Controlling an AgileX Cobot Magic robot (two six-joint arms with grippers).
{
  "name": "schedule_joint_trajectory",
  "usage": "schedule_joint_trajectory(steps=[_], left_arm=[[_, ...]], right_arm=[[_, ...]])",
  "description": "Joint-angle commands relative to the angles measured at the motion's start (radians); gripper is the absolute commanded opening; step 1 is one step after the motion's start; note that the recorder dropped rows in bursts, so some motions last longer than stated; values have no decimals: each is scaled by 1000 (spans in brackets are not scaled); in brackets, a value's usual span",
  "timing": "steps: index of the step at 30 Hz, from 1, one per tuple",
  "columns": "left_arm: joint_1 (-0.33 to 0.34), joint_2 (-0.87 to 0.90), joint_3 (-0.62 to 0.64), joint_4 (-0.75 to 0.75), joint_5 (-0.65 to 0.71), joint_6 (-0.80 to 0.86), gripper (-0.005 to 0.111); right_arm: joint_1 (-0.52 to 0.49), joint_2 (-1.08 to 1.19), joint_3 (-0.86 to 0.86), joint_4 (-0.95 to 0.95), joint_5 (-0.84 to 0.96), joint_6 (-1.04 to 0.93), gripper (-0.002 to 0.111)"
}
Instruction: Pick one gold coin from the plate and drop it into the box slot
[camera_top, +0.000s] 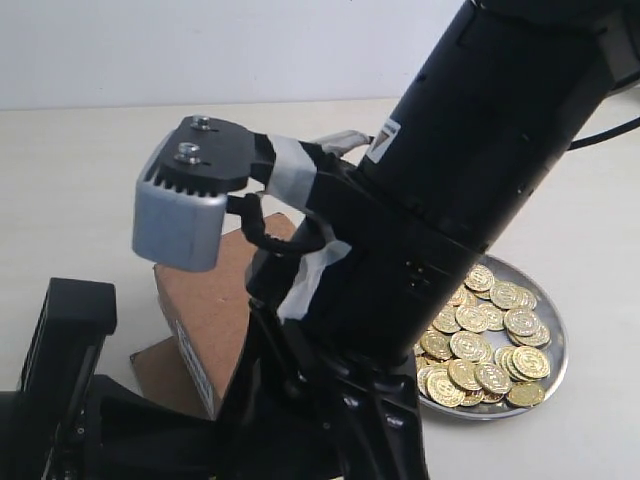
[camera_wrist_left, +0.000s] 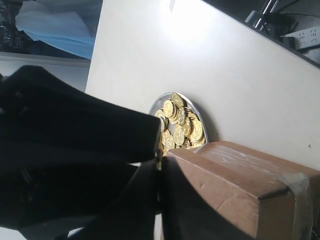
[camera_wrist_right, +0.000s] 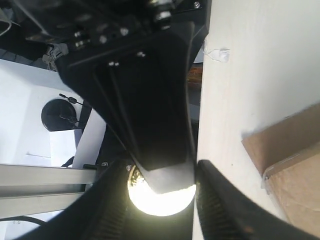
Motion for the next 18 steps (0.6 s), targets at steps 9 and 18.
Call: schedule_joint_trajectory(steps=[9, 18], left_arm=[[-5, 1, -7, -13, -33, -13, 0], [26, 3, -9, -6, -66, -223, 0]], right_arm=[[2, -3, 1, -27, -3, 23, 63], [0, -64, -94, -345, -3, 256, 63]])
